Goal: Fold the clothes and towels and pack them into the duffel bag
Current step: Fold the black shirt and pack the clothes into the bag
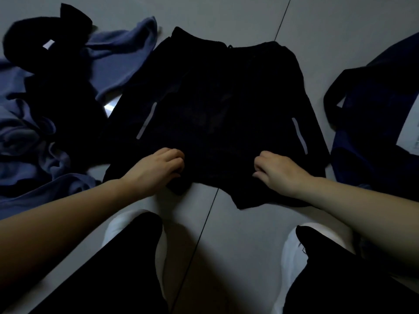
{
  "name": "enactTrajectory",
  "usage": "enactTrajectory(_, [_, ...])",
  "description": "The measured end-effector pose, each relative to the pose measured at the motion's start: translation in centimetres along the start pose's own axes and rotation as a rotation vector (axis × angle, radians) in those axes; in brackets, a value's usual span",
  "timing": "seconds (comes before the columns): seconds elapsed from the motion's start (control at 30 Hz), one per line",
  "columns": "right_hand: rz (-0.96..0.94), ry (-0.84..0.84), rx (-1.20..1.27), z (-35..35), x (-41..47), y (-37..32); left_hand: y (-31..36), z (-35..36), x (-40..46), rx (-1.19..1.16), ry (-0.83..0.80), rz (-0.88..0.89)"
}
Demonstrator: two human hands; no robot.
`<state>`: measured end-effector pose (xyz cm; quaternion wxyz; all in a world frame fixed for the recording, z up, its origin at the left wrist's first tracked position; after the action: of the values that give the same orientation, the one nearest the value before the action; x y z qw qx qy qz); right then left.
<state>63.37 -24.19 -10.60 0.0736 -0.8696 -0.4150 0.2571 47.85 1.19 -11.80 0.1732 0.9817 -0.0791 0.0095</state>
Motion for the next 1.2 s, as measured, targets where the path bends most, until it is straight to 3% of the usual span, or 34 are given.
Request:
enactTrajectory(0.13, [-0.06,0.013,-0.063,-0.2,-0.1,-0.5,0.4,-0.5,-0.2,0.075,-0.057,0.12])
enactTrajectory(0.23, [-0.377,0.043,-0.158,0.1,-1.4,-2.1,1.6,-0.4,-0.9,0.108,-0.121,0.384])
enactTrajectory(0.33, [-0.464,-0.264,-0.162,0.2,-2.8,-4.5,3.7,0.2,-1.9,0.07,-0.257,0.517])
enactTrajectory(0.4, [-0.381,-0.446,-0.117,-0.4,-2.7,-5.0,5.3,0.3,-1.9,-0.083,-0.369,0.354])
enactTrajectory(0.47, [-0.269,-0.434,0.04,-1.2,-1.8,-4.7,6.2,0.0,-1.0,-0.302,-0.388,0.053])
enactTrajectory(0.5, [-0.226,-0.309,0.108,-1.8,-1.0,-4.3,6.2,-0.2,-0.3,-0.392,-0.314,-0.077])
enactTrajectory(0.57, [-0.127,-0.029,0.134,-2.9,1.0,-2.9,5.1,-1.0,1.6,-0.398,-0.069,-0.171])
enactTrajectory(0.63, [0.026,0.041,0.006,-4.0,2.7,-1.0,3.2,-1.4,3.1,-0.172,0.146,-0.146])
enactTrajectory(0.67, [0.098,0.012,-0.083,-4.2,3.4,0.0,2.1,-1.4,3.7,-0.029,0.137,-0.16])
enactTrajectory(0.8, [0.23,-0.147,-0.174,-2.8,3.2,2.7,-1.2,-0.4,2.8,0.231,-0.367,-0.359])
enactTrajectory(0.87, [0.199,-0.161,-0.177,-1.4,1.3,2.4,-0.7,0.1,0.8,0.262,-0.378,-0.31])
enactTrajectory(0.93, [0.152,-0.171,-0.201,-0.3,-1.2,1.8,0.5,-0.1,-0.8,0.26,-0.306,-0.227])
enactTrajectory(1.03, [0.12,-0.181,-0.171,0.3,-3.8,1.1,1.3,-0.8,-1.8,0.215,-0.073,-0.113])
enactTrajectory(1.1, [0.173,-0.065,-0.017,-1.0,-3.6,1.0,0.9,-1.7,-0.7,0.094,0.031,-0.238])
enactTrajectory(1.2, [0.304,0.339,0.164,-3.9,-0.5,1.8,-1.8,-3.0,3.1,-0.048,0.227,-0.583])
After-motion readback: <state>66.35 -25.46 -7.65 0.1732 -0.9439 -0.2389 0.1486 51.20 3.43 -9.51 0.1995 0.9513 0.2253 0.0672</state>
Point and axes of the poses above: each hand's wrist, its own x-axis towards the middle knuckle, its own z-axis out of the palm, y = z × x, the point moved 2 cm from there along x, towards the middle knuckle, and after that the axes turned 12 degrees about y, right-handed, at the moved point
